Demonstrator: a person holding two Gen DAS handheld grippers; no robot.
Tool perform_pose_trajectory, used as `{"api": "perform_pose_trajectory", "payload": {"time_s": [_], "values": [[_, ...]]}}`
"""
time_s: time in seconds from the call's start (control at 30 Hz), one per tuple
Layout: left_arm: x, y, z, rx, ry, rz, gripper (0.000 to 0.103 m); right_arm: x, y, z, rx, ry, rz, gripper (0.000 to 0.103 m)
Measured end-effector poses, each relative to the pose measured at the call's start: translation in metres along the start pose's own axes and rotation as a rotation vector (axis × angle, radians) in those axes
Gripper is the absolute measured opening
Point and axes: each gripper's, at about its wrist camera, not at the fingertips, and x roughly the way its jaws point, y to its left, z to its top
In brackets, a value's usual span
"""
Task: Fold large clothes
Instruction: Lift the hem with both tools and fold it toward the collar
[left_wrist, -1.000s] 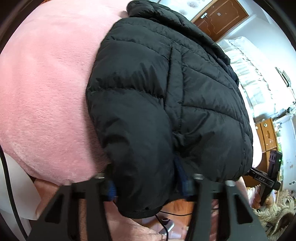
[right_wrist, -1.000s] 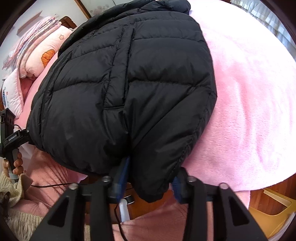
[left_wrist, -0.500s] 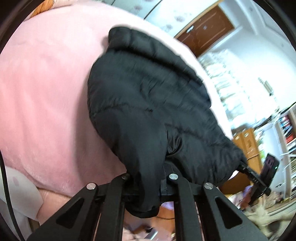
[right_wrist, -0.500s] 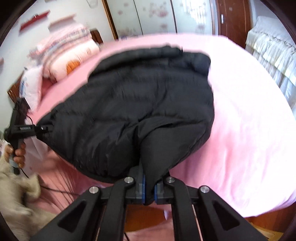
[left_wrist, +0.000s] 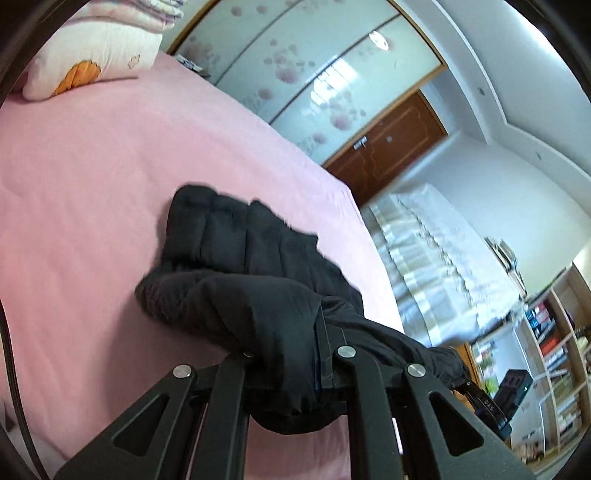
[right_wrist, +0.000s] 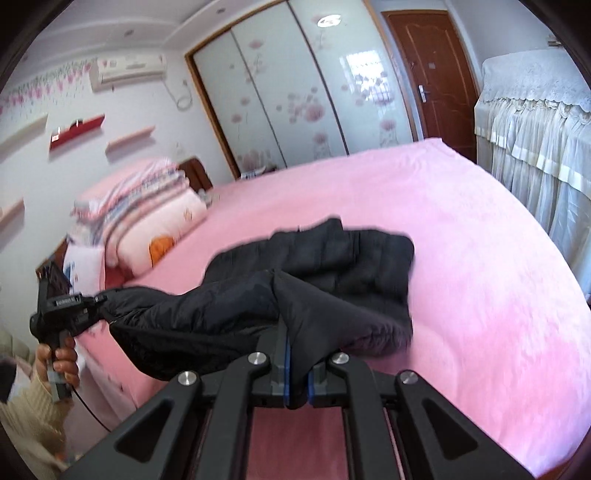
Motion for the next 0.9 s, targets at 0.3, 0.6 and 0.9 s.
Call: {"api": "perform_pose_trajectory", "payload": {"time_s": [0.3, 0.6, 0.9], "values": [[0.028, 0.008, 0.044, -0.048, -0.018, 0.02, 0.007, 0.032, -0.007, 0.062, 0.0, -0.065, -0.004, 0.005], [0.084, 0.005, 0.097, 0.015, 0.019, 0.06, 0.008, 0.076, -0.02, 0.092, 0.016, -0.063, -0.076, 0.005], [0.2, 0.018, 0.155, 0.041, 0.088, 0.158, 0.009, 0.18, -0.065, 0.134, 0.09, -0.003, -0.201, 0.005]]}}
